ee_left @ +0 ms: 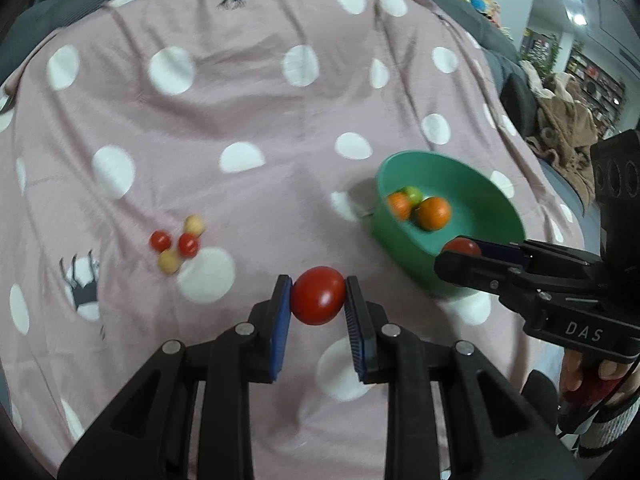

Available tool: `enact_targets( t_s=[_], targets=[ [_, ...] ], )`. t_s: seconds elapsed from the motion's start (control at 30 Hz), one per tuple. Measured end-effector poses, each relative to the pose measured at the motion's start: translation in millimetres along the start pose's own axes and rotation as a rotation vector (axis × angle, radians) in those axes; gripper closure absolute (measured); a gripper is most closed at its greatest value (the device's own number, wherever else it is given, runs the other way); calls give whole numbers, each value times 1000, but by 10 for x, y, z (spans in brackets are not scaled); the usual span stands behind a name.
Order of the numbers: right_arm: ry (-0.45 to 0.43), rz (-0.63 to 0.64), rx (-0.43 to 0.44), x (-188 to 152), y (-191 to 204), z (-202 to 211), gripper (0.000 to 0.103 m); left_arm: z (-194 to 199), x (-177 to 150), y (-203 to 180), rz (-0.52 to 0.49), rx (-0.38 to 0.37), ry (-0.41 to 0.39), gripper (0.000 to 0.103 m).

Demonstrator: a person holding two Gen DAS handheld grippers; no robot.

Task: Organize fruits
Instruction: 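Carry both red cherry tomatoes to the green bowl and release them inside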

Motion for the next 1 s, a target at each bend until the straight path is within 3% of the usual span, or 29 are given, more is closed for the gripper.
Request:
enact_targets(
  t_s=[0.23,0.43,0.8,0.87,0.93,1.0],
  targets=[
    [-69,-77,-65,61,-401,258,71,-228,286,-331,-53,-89,-11,77],
    [-78,-129,-133,69,-719,336,70,-514,464,-649,-91,-174,13,77],
    [-51,-122,-216,-13,-911,285,70,-830,429,-819,-134,-186,82,77],
    [-51,-128,-217,-14,-933,289,69,-821,426,-807,-129,-195,80,72],
    [-53,-143,-221,-17,-960,310,60,-786,430,-808,-128,-205,68,57],
    [-61,-158,-224,-12,-978,342,60,-732,423,-811,-132,-187,54,48]
  ],
)
Point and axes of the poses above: each gripper's, at about its wrist camera, not at the fingertips, and z roughly against the way its jaws point, y to its left, x to its top, the point moved 1 cm from there along -z, roughly the way its jaws point, and after that the axes turned 8 degrees about -z, right-handed, at the moved point
